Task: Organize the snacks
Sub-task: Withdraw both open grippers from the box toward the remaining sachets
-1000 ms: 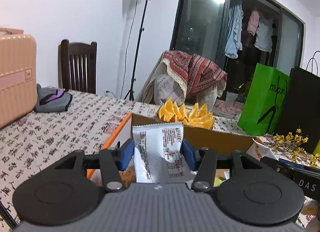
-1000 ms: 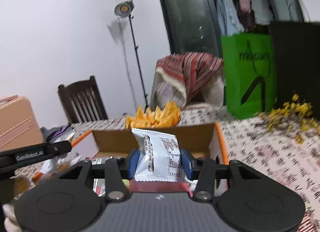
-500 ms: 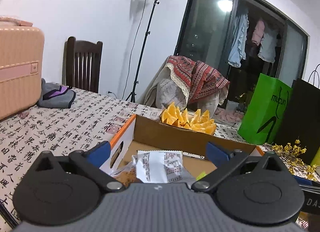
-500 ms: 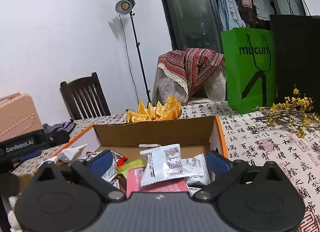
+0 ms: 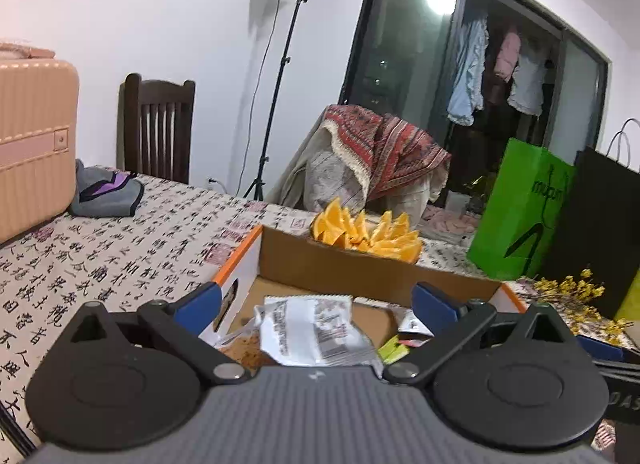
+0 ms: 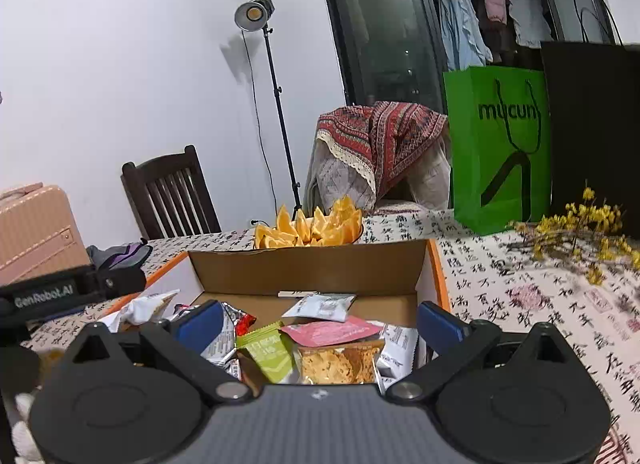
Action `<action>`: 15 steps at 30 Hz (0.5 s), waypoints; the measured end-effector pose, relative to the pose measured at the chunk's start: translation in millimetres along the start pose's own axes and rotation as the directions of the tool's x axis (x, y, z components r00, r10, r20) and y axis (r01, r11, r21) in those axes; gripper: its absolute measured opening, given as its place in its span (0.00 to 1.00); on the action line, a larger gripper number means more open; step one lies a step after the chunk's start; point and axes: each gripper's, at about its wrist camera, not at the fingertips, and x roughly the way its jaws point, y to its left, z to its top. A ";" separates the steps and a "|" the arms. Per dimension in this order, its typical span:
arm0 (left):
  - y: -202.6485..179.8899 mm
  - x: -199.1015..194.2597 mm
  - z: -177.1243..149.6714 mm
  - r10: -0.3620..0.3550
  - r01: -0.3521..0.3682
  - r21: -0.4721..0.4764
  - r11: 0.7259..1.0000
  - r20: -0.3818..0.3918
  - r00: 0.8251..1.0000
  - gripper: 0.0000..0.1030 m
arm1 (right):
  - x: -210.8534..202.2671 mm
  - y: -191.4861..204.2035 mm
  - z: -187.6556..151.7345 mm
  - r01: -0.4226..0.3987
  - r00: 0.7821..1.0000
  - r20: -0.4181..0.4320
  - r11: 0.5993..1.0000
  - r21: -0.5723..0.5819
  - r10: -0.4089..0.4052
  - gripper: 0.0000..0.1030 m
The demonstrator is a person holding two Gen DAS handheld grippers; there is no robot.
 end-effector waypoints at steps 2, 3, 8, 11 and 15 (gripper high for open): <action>-2.1 -8.7 5.0 -0.011 0.011 -0.001 1.000 0.020 1.000 1.00 | -6.2 2.4 4.1 -0.001 1.000 0.020 1.000 -0.012 0.001 1.00; -3.5 -14.7 7.8 -0.013 0.013 0.001 1.000 0.033 0.999 1.00 | -10.1 2.8 5.8 0.003 0.999 0.034 1.000 -0.012 -0.002 1.00; -5.6 -46.8 18.7 -0.026 0.023 0.034 0.999 0.078 0.997 1.00 | -29.9 0.0 11.4 0.025 0.999 0.032 1.000 -0.002 -0.025 1.00; 0.3 -60.9 17.6 -0.026 0.022 0.050 0.999 0.074 0.997 1.00 | -44.0 -0.8 10.0 0.038 0.999 0.032 0.999 -0.013 -0.038 1.00; 15.7 -74.0 10.1 -0.034 0.033 0.039 0.999 0.034 0.999 1.00 | -64.3 -4.8 4.6 0.054 0.998 0.030 0.998 -0.011 -0.053 1.00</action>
